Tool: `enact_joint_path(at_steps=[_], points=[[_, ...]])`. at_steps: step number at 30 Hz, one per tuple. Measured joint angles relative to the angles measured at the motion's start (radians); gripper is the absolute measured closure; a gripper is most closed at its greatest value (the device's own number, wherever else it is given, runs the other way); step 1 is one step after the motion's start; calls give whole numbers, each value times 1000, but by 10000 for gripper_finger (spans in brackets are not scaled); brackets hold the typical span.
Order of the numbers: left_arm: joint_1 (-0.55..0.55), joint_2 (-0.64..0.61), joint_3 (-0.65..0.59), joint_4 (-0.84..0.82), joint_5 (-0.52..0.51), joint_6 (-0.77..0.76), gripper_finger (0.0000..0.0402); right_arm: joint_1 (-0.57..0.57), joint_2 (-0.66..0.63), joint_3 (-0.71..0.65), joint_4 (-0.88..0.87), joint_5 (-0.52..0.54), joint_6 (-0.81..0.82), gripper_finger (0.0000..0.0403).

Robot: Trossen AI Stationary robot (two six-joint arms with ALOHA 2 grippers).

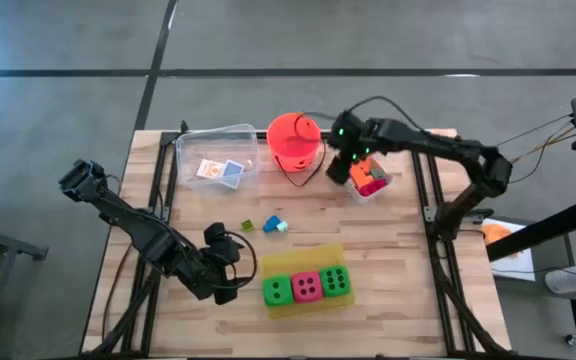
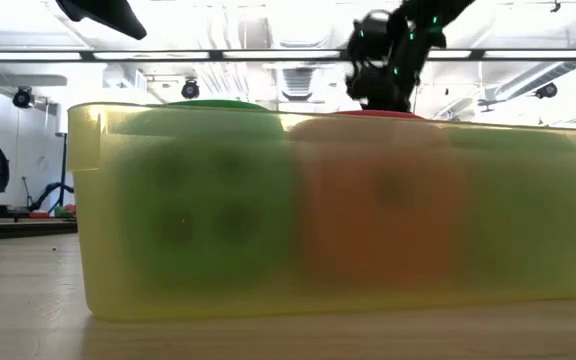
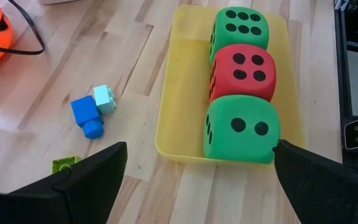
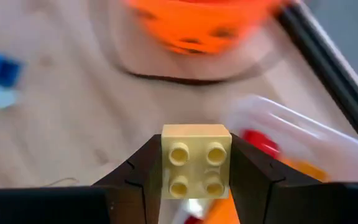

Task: Pick & Place Toys
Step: Put the light yellow game piece into the white bin

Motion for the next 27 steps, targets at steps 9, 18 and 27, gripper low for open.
enact_joint_path(at_steps=[9,18,27], points=[[3,0,0,0,0,0,7,-176,111,0,0,-50,57,272],[6,0,0,0,0,0,7,-176,179,0,6,-50,54,272],[6,0,0,0,0,0,7,-174,215,0,10,-48,46,272]])
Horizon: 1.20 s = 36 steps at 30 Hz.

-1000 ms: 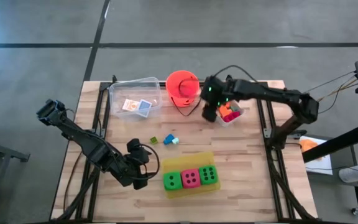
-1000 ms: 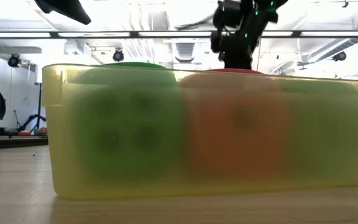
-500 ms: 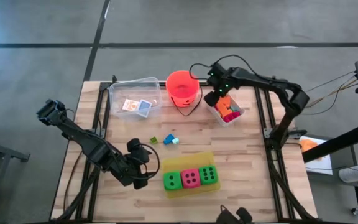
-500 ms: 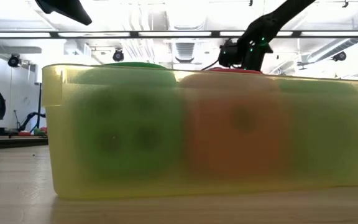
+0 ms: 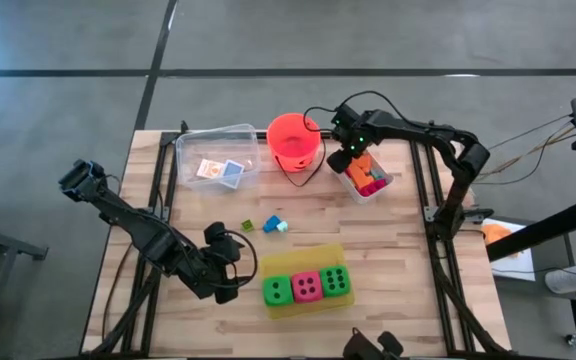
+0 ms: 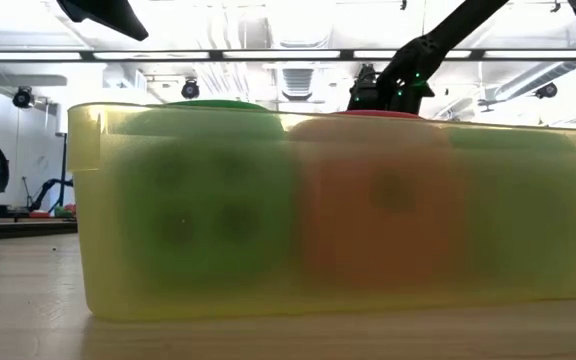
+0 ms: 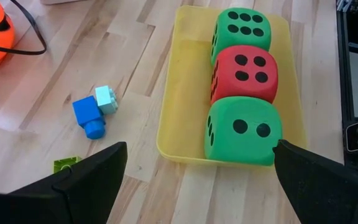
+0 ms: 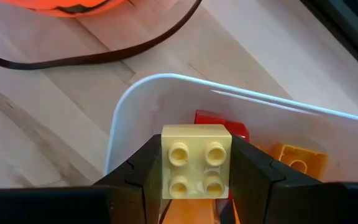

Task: Pick & Place Toys
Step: Put the light yellow game piece into the white bin, then put the light blue game piece into the white bin

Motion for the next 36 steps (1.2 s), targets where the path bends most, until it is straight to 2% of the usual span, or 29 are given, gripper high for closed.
enact_joint_path(at_steps=[24,26,31,36], points=[[-1,0,0,0,0,0,7,0,2,0,-8,-5,-16,269],[-1,0,0,0,0,0,7,0,2,0,-17,-5,-15,239],[0,0,0,0,0,0,7,0,2,-1,-36,-5,-14,137],[0,0,0,0,0,-1,7,0,2,-2,-39,-5,-11,81]])
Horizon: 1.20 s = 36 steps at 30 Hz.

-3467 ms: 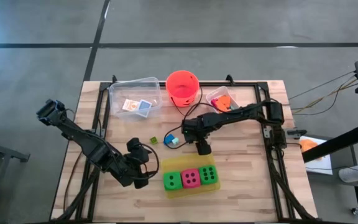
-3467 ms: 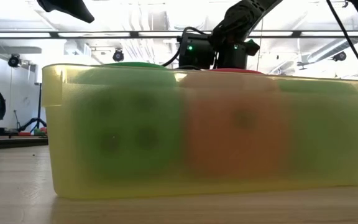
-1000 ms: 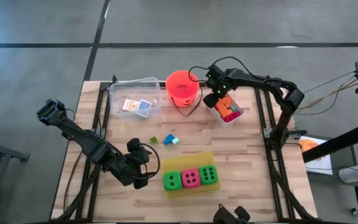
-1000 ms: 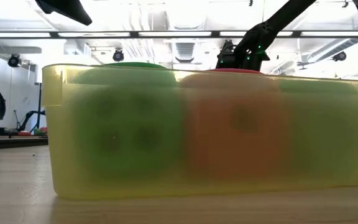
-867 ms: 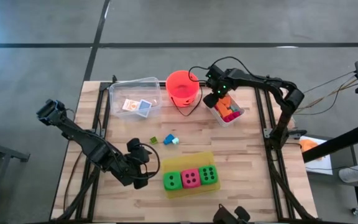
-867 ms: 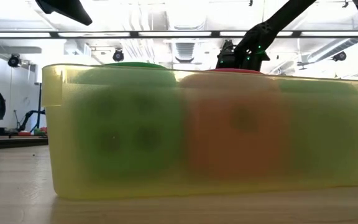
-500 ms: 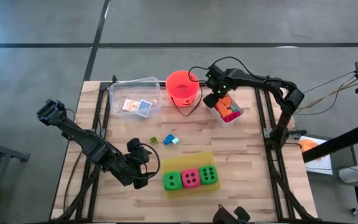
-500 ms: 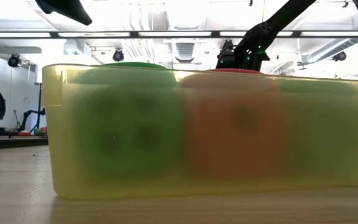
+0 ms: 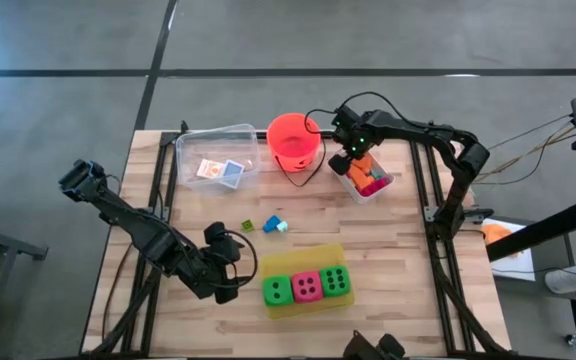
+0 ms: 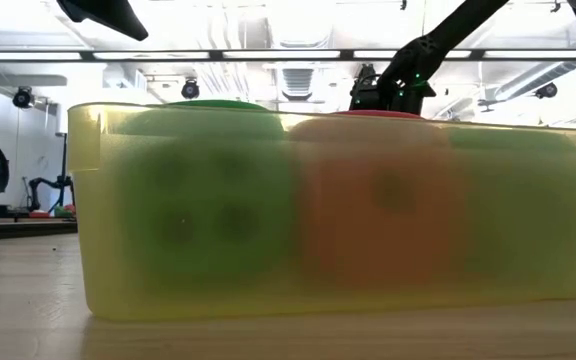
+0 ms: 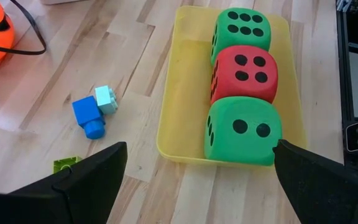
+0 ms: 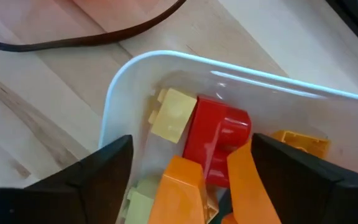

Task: Pick & Place Toys
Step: Put the light blue game piece into the white bin

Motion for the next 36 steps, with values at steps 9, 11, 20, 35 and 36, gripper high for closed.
enact_joint_path(at_steps=[9,11,20,35,36], points=[[0,0,0,0,0,0,7,8,-5,3,-20,2,0,64],[0,0,0,0,0,-3,7,22,-15,8,-37,9,-3,63],[0,-4,0,-10,0,3,7,191,-126,8,-100,157,-5,62],[-53,-390,-346,311,-86,99,7,576,-158,10,168,147,-188,62],[-52,-414,-369,360,-57,124,7,603,-152,11,208,147,-198,62]])
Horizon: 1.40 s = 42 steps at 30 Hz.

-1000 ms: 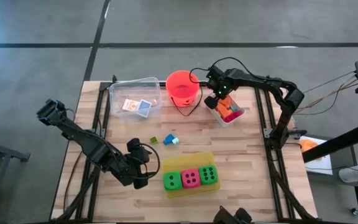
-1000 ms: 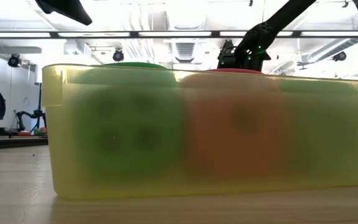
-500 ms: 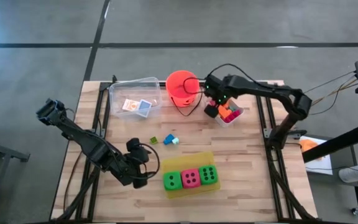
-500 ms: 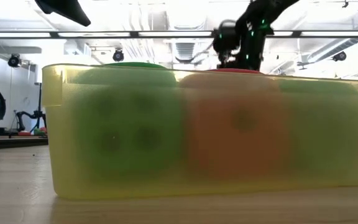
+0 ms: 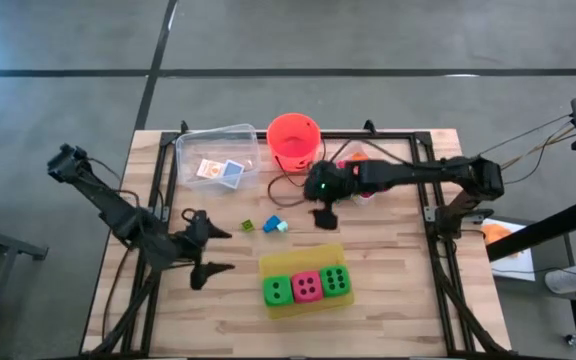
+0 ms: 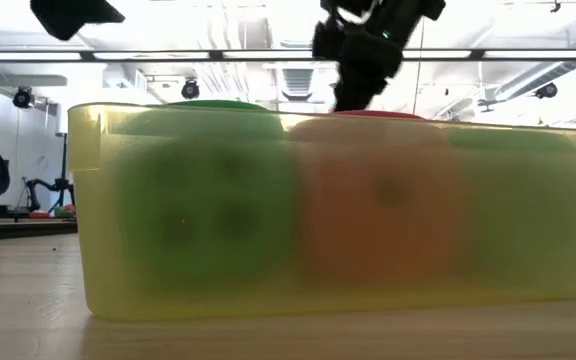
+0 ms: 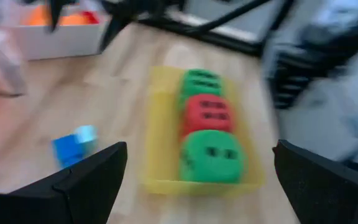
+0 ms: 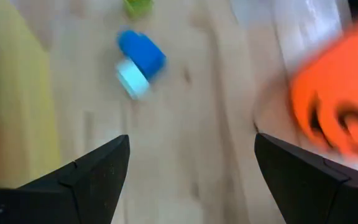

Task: Pick & Place Toys
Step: Put the light blue game piece into the white bin

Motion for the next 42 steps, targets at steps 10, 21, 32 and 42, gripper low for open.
enact_joint_path(at_steps=[10,21,32,42], points=[[2,-98,-72,90,57,56,7,69,162,50,134,-11,158,62],[2,-98,-72,89,58,12,7,83,355,174,133,67,552,62],[2,-98,-72,89,57,1,7,134,499,308,66,97,626,62],[2,-98,-72,88,57,-4,7,126,505,314,34,120,717,62]])
